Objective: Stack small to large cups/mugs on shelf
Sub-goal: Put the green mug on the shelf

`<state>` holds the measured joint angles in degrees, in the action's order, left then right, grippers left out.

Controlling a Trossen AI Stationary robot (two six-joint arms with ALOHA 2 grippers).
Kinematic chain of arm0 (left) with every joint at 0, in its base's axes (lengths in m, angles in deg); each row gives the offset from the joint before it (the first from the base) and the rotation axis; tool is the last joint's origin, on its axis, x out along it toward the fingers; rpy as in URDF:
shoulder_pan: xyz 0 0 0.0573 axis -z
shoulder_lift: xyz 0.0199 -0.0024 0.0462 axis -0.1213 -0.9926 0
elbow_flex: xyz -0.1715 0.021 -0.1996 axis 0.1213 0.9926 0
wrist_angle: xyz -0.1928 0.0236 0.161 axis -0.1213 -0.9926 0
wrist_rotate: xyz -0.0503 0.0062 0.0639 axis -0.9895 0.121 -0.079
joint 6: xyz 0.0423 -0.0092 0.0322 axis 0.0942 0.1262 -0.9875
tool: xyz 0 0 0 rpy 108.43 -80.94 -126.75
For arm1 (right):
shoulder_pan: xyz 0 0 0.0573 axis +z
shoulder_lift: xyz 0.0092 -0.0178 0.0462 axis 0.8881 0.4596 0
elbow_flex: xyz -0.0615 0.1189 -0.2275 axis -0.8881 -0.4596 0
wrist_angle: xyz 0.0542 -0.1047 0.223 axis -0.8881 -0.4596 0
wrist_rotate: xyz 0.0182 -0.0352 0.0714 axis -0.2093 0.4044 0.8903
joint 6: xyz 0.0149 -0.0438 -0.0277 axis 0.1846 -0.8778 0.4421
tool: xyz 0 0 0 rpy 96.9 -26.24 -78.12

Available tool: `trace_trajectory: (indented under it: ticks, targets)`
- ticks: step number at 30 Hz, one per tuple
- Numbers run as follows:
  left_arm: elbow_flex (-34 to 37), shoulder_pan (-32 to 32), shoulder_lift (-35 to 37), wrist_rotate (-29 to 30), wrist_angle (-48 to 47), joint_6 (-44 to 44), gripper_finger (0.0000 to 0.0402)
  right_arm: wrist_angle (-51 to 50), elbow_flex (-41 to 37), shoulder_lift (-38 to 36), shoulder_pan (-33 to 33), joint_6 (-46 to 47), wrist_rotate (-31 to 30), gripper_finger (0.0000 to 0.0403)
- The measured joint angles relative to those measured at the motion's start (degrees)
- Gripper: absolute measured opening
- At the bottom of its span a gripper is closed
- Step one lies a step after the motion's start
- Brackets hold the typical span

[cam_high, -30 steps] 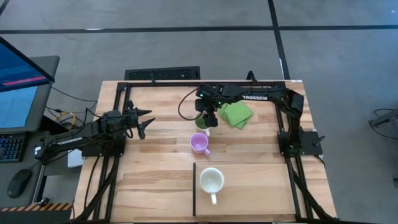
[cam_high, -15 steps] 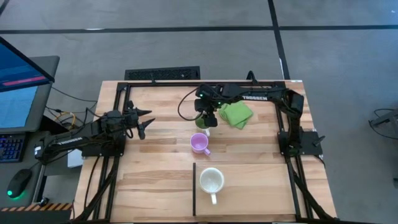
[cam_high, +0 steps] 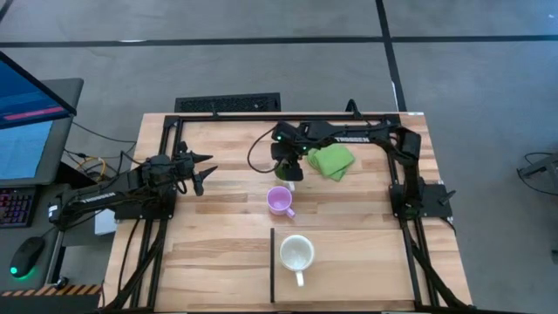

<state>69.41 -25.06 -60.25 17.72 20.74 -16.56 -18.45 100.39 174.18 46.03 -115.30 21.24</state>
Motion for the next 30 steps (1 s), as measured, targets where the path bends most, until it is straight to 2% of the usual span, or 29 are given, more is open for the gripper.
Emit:
trace_trajectory:
  ticks: [5, 15, 20, 24, 30]
  targets:
    - [0.0, 0.0, 0.0, 0.0, 0.0, 0.0, 0.0185, -0.1, 0.0, -0.1, 0.0, 0.0, -0.1, 0.022]
    - [0.0, 0.0, 0.0, 0.0, 0.0, 0.0, 0.0185, -0.9, -0.1, 0.0, 0.1, -0.1, 0.0, 0.0094]
    - [0.0, 0.0, 0.0, 0.0, 0.0, 0.0, 0.0185, -1.0, -0.1, 0.0, 0.0, -0.3, 0.0, 0.0049]
    - [0.0, 0.0, 0.0, 0.0, 0.0, 0.0, 0.0185, -1.0, 0.0, -0.1, 0.0, -0.4, 0.4, 0.0027]
    - [0.0, 0.0, 0.0, 0.0, 0.0, 0.0, 0.0185, -1.0, 0.0, -0.1, 0.0, -0.4, 0.3, 0.0027]
